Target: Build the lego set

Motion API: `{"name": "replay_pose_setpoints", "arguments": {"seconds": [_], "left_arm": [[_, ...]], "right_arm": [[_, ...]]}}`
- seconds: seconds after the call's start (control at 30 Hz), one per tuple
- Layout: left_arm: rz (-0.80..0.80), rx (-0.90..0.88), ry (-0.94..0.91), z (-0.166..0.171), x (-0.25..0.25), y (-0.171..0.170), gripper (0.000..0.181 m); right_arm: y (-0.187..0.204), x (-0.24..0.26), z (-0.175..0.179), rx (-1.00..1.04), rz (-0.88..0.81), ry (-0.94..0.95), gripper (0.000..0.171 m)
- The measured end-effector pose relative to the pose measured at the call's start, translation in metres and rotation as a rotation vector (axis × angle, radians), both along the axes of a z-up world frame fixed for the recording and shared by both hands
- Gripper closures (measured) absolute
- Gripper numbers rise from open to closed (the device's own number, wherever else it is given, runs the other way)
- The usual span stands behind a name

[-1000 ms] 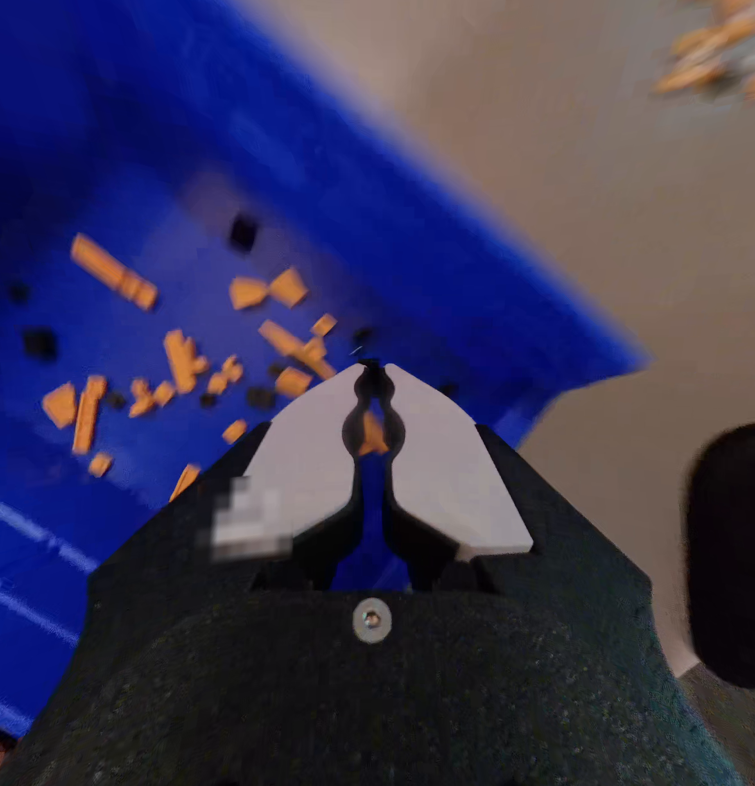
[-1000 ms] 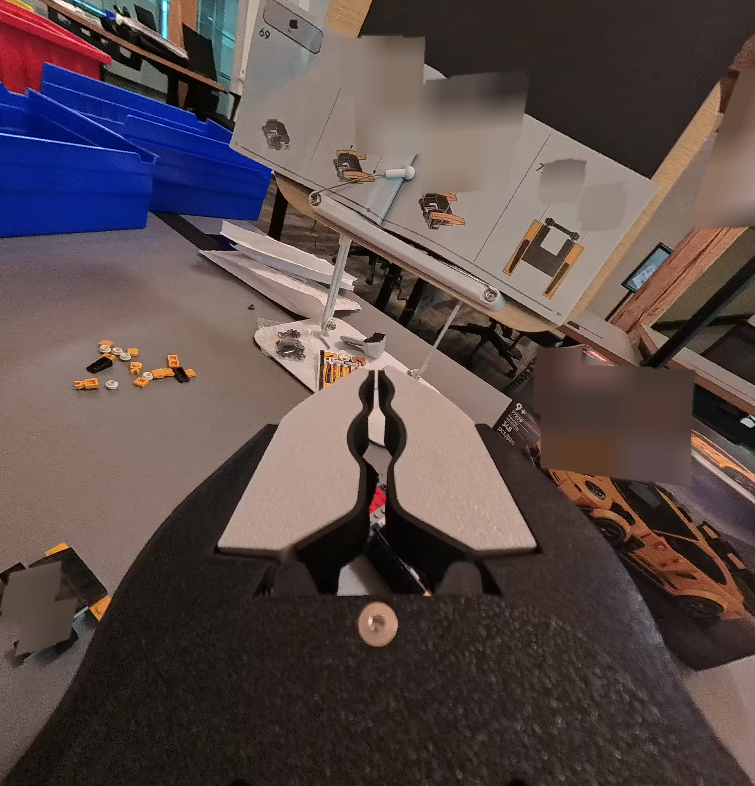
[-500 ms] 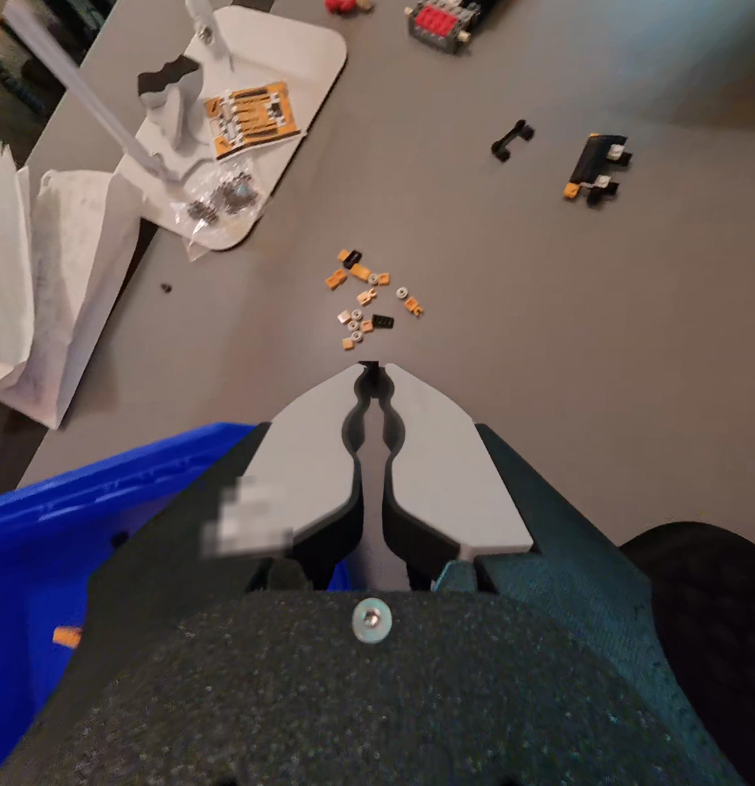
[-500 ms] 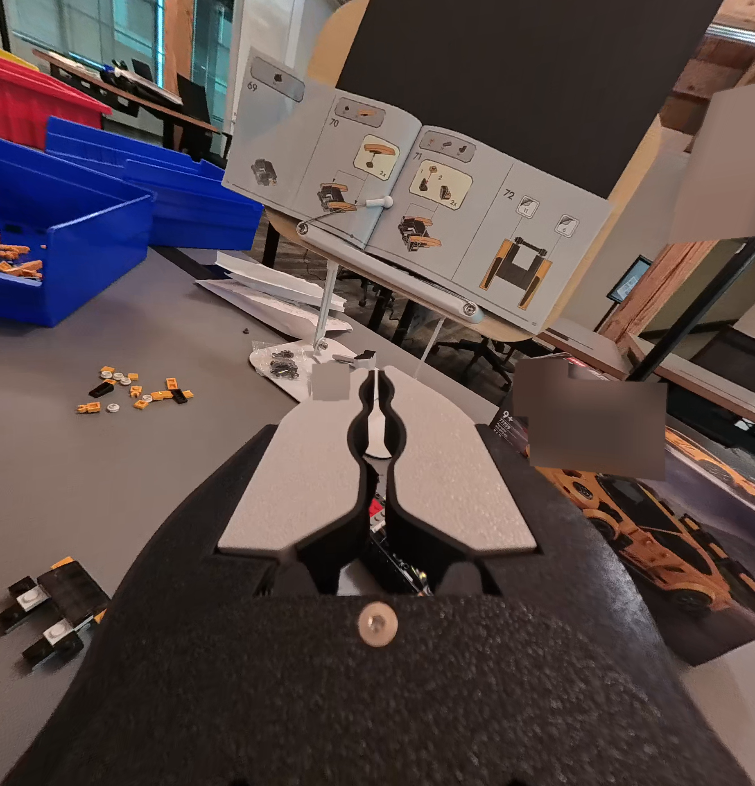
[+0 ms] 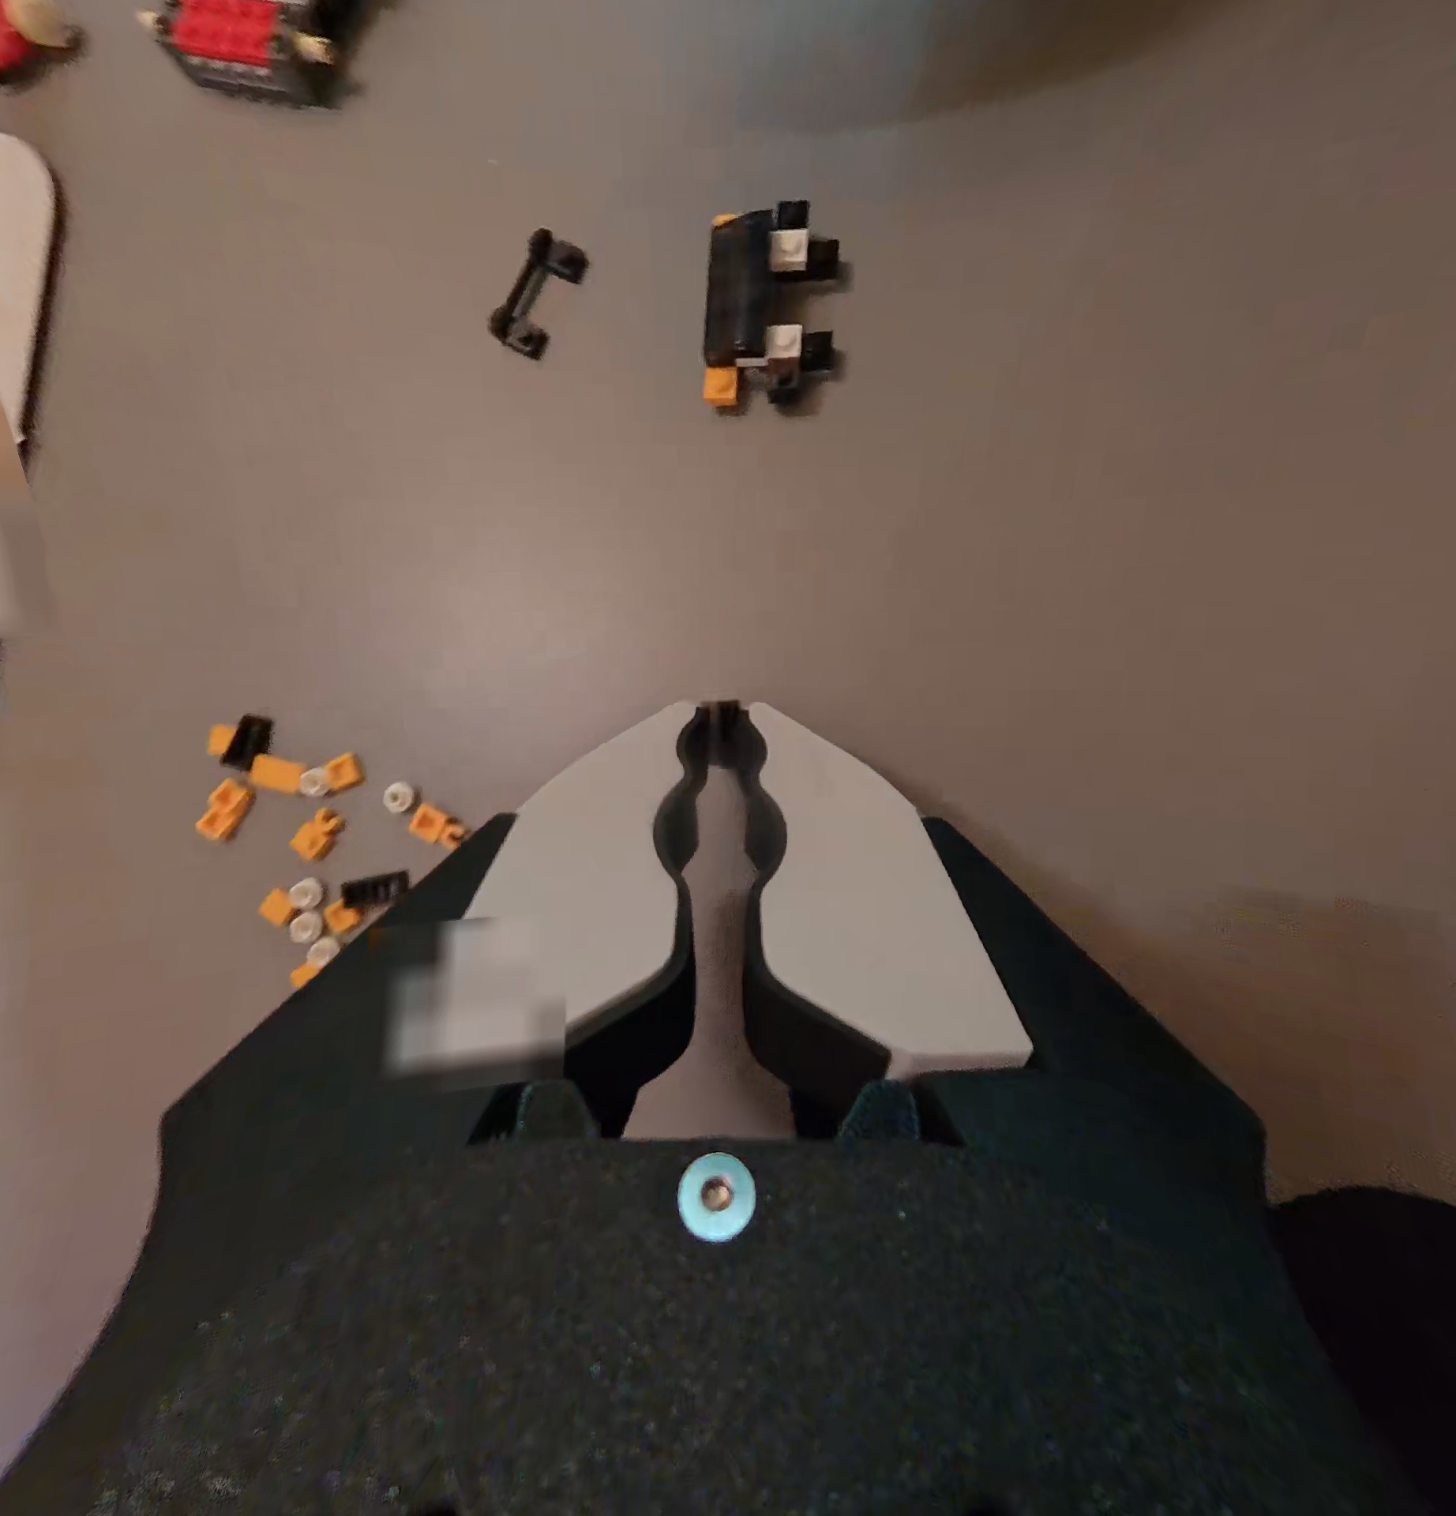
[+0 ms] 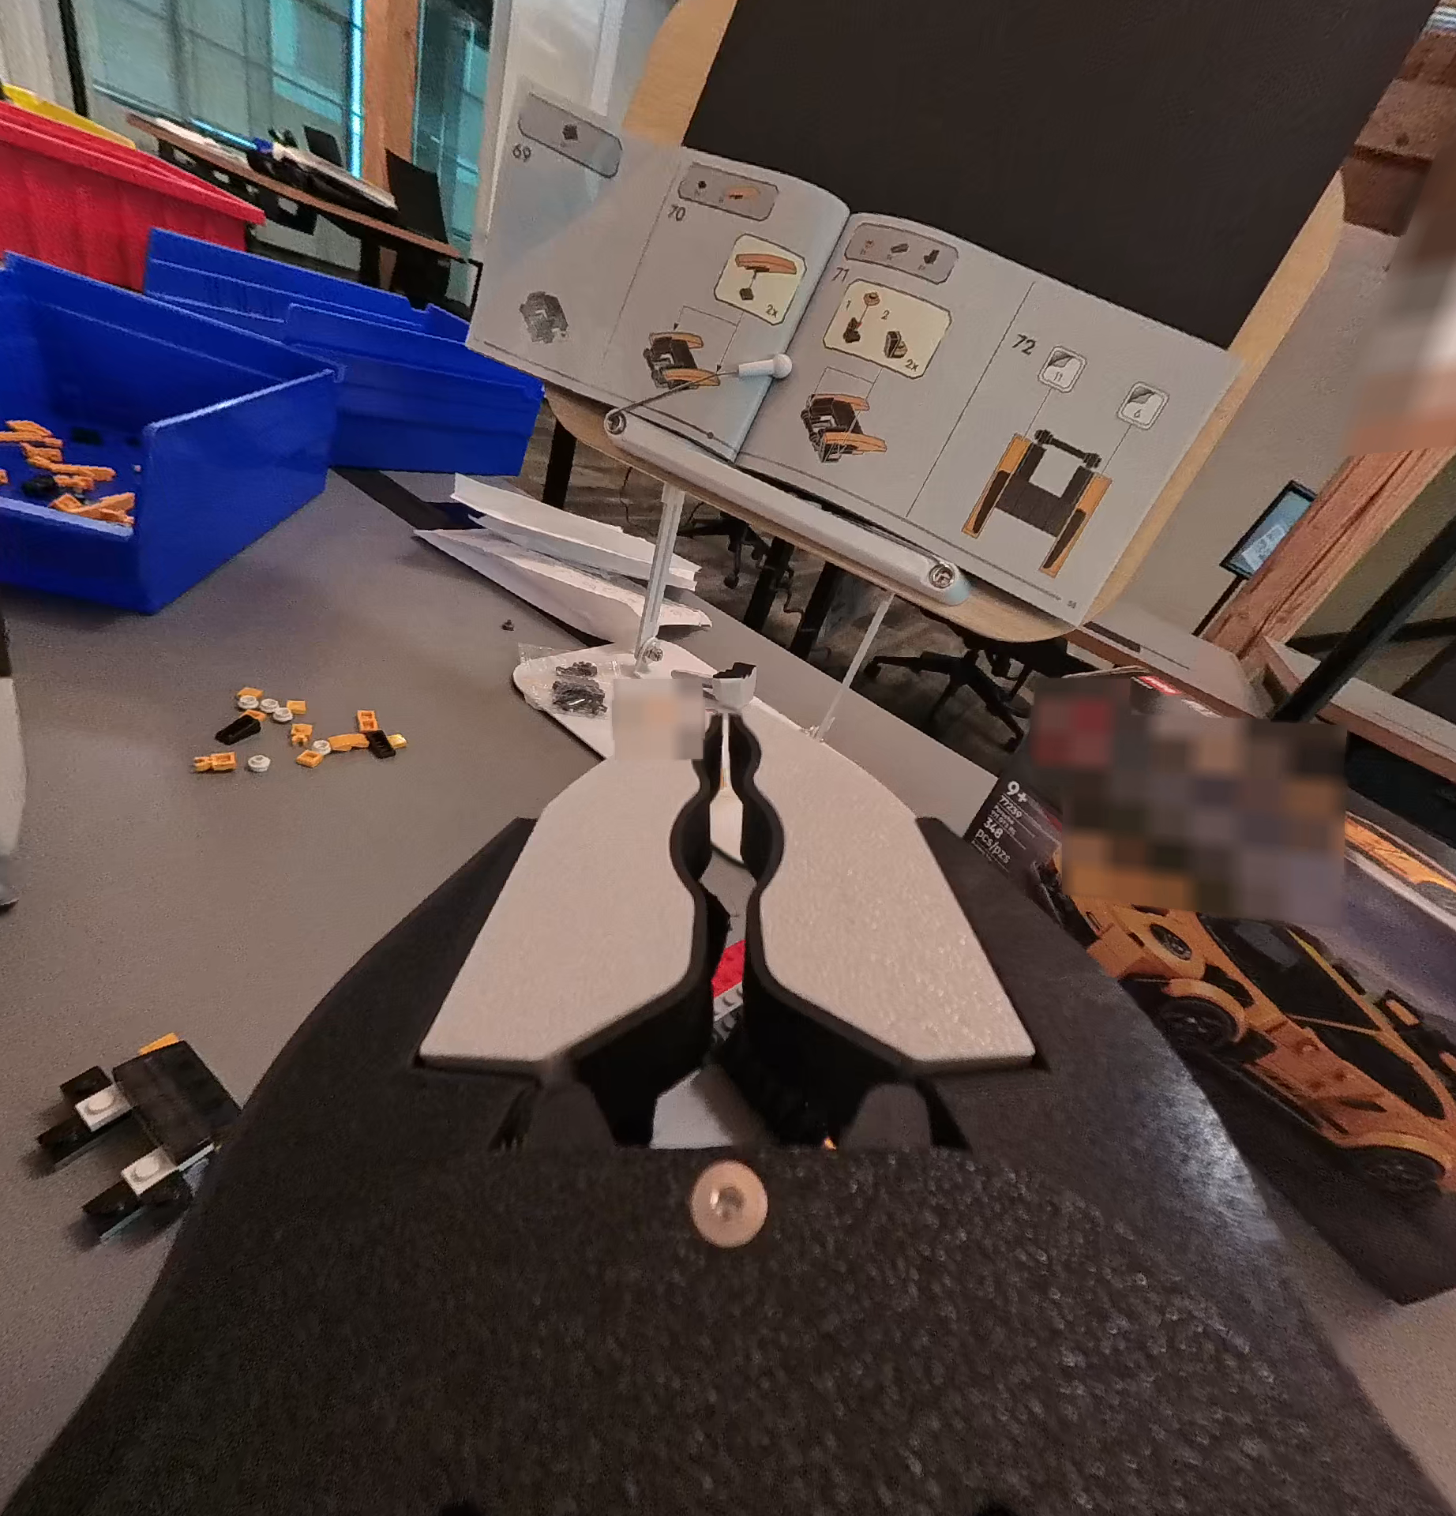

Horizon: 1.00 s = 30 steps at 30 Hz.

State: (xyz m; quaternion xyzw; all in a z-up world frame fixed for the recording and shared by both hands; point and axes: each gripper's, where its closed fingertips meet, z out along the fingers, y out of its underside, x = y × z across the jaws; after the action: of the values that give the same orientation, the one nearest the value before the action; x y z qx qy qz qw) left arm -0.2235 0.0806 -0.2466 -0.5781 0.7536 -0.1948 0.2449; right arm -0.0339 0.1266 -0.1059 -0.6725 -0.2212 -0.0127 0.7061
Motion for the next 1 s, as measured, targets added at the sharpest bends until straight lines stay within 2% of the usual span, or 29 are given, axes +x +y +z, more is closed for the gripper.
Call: {"name": "replay_pose_setpoints", "arguments": {"seconds": [0.13, 0.27, 0.37, 0.43, 0.5, 0.6, 0.67, 0.77, 0.87, 1.0], "left_arm": [[-0.014, -0.061, 0.006, -0.006, 0.005, -0.007, 0.164], [0.066, -0.101, -0.114, 0.029, -0.004, 0.008, 0.158], [0.269, -0.043, -0.282, 0.083, -0.036, 0.057, 0.161], [0.523, 0.053, -0.379, 0.117, -0.081, 0.112, 0.168], [0.796, 0.114, -0.432, 0.133, -0.137, 0.166, 0.169], [1.107, 0.023, -0.362, 0.107, -0.198, 0.222, 0.161], [1.197, 0.015, -0.272, 0.080, -0.213, 0.243, 0.158], [1.250, 0.053, -0.069, 0.046, -0.222, 0.258, 0.154], [1.272, 0.105, 0.176, 0.029, -0.235, 0.258, 0.151], [1.188, 0.136, 0.300, 0.044, -0.232, 0.246, 0.163]], "right_arm": [[-0.001, 0.001, -0.004, -0.011, 0.010, 0.011, 0.170], [0.001, 0.014, -0.002, -0.004, -0.047, 0.027, 0.170], [0.004, 0.040, 0.002, 0.010, -0.169, 0.076, 0.169], [0.004, 0.059, 0.004, 0.011, -0.244, 0.133, 0.169], [0.003, 0.073, 0.005, 0.021, -0.293, 0.191, 0.170], [0.002, 0.082, 0.007, 0.033, -0.328, 0.239, 0.170], [0.002, 0.082, 0.008, 0.037, -0.332, 0.239, 0.170], [0.001, 0.081, 0.009, 0.045, -0.340, 0.221, 0.170], [0.000, 0.085, 0.010, 0.054, -0.356, 0.224, 0.170], [-0.002, 0.093, 0.013, 0.060, -0.362, 0.256, 0.169]]}}
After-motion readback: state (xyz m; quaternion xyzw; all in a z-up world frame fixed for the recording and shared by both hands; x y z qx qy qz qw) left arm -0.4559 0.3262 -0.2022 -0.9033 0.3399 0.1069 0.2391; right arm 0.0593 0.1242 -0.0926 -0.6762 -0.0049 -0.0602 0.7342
